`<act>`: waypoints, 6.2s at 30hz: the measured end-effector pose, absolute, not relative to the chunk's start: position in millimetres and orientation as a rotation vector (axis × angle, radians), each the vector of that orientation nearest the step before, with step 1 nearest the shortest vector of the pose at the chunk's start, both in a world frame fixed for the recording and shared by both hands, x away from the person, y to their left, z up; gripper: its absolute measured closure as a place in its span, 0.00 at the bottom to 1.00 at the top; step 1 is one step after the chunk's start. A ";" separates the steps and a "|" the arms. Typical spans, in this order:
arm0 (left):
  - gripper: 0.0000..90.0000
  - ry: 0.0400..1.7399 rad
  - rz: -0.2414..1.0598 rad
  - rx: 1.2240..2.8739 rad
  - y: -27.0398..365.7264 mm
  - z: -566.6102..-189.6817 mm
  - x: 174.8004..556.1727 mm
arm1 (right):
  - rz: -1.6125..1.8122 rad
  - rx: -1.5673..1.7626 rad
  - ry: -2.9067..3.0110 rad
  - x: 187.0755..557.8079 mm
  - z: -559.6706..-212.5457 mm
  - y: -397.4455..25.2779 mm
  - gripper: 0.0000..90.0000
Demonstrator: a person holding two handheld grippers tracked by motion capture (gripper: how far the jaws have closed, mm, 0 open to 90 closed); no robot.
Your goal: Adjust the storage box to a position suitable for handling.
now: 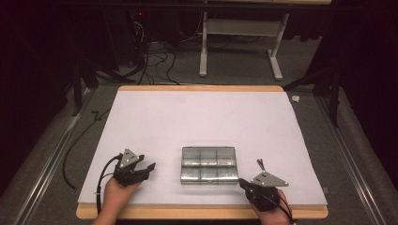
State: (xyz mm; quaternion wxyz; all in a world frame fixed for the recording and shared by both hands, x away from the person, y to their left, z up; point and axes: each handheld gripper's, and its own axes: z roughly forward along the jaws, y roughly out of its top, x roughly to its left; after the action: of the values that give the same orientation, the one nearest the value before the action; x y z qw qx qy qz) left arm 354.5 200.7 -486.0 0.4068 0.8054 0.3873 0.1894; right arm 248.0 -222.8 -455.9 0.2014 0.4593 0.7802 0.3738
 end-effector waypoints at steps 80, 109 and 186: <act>1.00 0.623 0.223 1.927 123.5 -460.5 309.3 | 1.118 1.251 2.118 256.3 -445.1 -218.0 1.00; 1.00 0.659 0.299 1.870 111.7 -441.5 345.0 | 1.125 1.246 2.139 253.5 -446.8 -217.6 1.00; 1.00 0.790 0.418 1.899 88.6 -467.0 396.9 | 1.133 1.228 2.157 253.9 -449.0 -215.9 1.00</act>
State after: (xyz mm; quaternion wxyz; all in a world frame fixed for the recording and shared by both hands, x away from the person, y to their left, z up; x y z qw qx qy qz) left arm 396.9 88.6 -467.0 0.4979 0.7847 0.3265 0.1725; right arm 253.9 -215.9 -449.0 0.2051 0.4404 0.7737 0.4066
